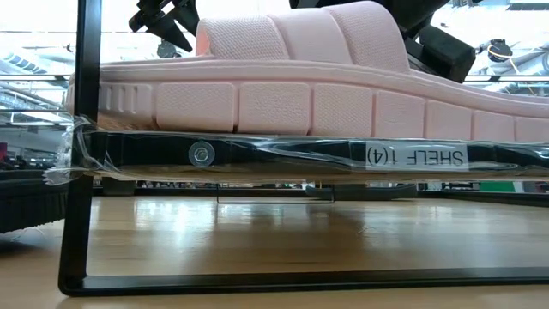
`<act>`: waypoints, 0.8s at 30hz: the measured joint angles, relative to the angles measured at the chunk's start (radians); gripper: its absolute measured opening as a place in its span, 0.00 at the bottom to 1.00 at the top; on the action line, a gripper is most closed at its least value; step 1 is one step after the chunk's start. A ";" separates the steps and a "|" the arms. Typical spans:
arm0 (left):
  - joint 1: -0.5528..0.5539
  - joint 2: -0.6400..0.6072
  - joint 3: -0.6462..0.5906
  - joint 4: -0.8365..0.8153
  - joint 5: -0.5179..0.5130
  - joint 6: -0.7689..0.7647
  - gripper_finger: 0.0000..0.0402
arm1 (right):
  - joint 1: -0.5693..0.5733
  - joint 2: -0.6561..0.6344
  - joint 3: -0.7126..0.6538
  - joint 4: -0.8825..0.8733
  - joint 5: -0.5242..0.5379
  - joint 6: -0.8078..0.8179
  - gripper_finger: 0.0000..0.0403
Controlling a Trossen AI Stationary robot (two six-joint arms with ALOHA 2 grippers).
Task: Pick and place slides into the shelf
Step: Put the pink slipper on the shelf, then adjust the shelf
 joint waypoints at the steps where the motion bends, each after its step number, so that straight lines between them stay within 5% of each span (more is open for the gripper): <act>1: 0.000 0.000 0.000 0.000 0.000 0.000 0.57 | 0.000 0.000 0.000 0.000 0.000 0.000 0.21; 24: 0.000 0.000 0.000 0.000 0.000 -0.001 0.57 | 0.000 -0.171 -0.095 -0.216 0.000 0.018 0.21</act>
